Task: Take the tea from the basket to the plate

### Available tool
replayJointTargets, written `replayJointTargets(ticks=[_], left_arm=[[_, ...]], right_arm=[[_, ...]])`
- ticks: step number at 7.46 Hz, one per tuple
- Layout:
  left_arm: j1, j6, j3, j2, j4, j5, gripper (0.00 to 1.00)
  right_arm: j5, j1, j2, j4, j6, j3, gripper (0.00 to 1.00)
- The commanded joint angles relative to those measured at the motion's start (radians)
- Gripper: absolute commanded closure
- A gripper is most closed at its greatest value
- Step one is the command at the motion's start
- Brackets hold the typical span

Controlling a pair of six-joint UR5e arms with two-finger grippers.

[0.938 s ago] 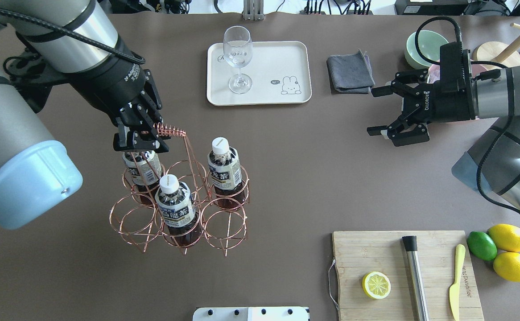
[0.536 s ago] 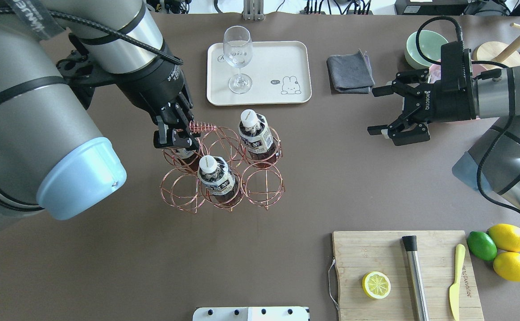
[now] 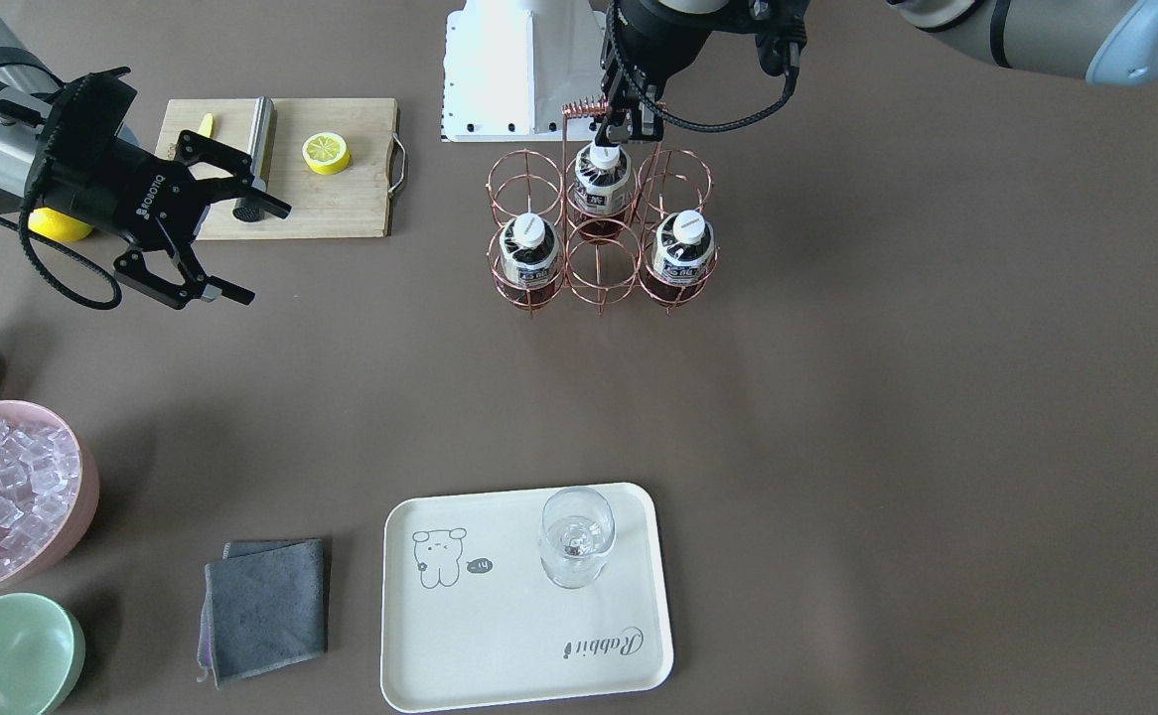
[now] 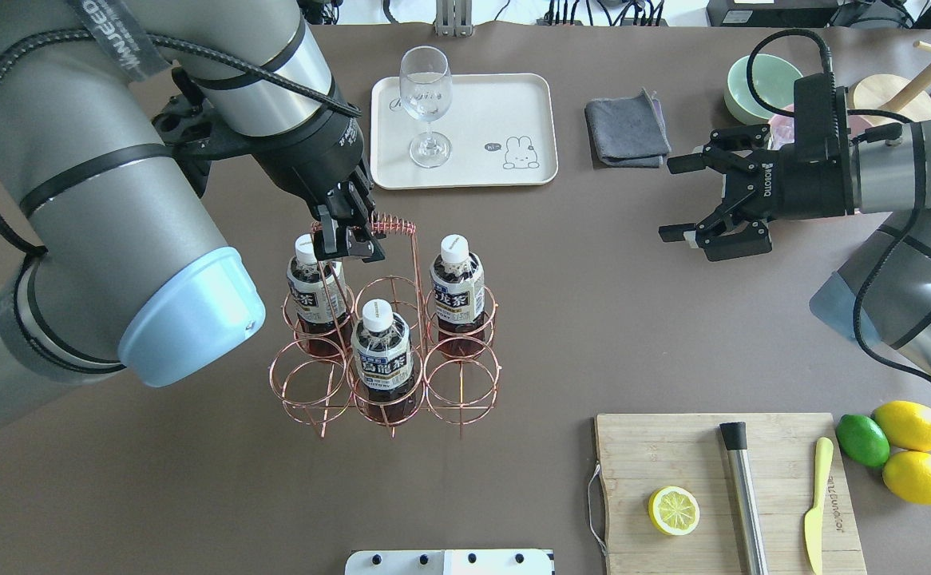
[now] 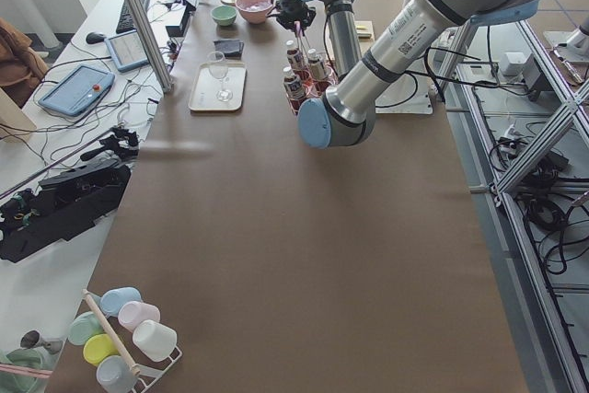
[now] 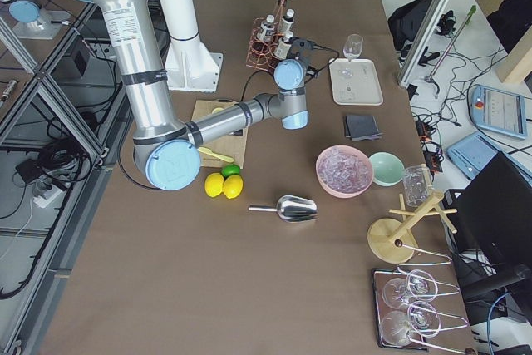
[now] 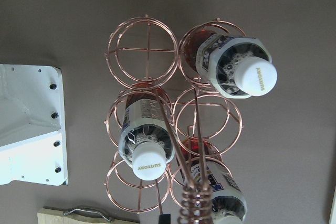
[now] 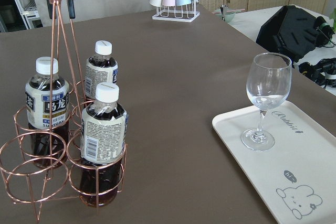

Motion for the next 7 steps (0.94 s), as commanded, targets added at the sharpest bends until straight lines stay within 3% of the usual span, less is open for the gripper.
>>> replayJointTargets(ticks=[1, 4, 7], left_arm=[[0.002, -0.009, 0.043, -0.023, -0.025, 0.018, 1.00], [0.103, -0.090, 0.045, -0.020, -0.087, 0.110, 1.00], [0.125, -0.095, 0.037, -0.017, -0.091, 0.136, 1.00]], right_arm=[[0.001, 0.002, 0.001, 0.007, 0.008, -0.001, 0.00], [-0.024, 0.000, 0.002, 0.136, 0.027, -0.077, 0.00], [-0.037, 0.000, 0.018, 0.166, 0.067, -0.082, 0.00]])
